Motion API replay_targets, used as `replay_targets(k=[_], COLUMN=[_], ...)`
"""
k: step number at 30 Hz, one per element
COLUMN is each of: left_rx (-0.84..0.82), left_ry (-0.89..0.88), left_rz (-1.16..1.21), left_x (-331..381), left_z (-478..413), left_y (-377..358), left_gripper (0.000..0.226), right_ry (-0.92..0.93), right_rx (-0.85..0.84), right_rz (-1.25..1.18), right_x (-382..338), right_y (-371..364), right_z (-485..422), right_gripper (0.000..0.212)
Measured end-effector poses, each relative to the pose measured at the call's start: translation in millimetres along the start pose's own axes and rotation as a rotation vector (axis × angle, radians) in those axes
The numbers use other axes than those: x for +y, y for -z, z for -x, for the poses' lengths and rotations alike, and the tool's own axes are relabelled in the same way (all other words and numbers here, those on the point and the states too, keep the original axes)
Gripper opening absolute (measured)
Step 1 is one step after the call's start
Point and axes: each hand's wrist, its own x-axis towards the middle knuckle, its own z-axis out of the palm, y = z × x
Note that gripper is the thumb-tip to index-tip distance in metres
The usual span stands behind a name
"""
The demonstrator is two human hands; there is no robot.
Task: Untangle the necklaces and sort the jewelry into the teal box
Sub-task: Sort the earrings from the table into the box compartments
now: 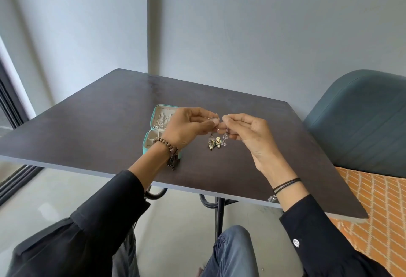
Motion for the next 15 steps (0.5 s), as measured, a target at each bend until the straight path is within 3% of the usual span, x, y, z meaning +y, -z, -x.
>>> replay_targets(k=[4,10,12,15], left_rx=[0.050,0.135,0.135,0.097], left_ry=[0.077,0.249,0.227,0.131], left_rz=[0.119,0.300,0.269,0.154], left_x=[9.9,16.1,14.7,11.6], left_z=[6.0,9.0,10.3,12.8], left_y=[18.0,51.7,62.7,80.6], left_gripper=[0.025,0.037,0.036,0.030], right_ry=[-0.057,-0.161,-0.161,-0.115], right_rx=[-0.027,-0.112,-0.137,-0.184], right_rz=[-0.055,-0.149,-0.151,-0.153], right_x=[-3.5,-9.5,-9.6,-8.3], right_y=[-20.2,-49.6,-58.5,-74.8], right_z=[-9.6,-21.0,-26.1,-35.1], right_gripper=[0.023,0.056,0.054,0.030])
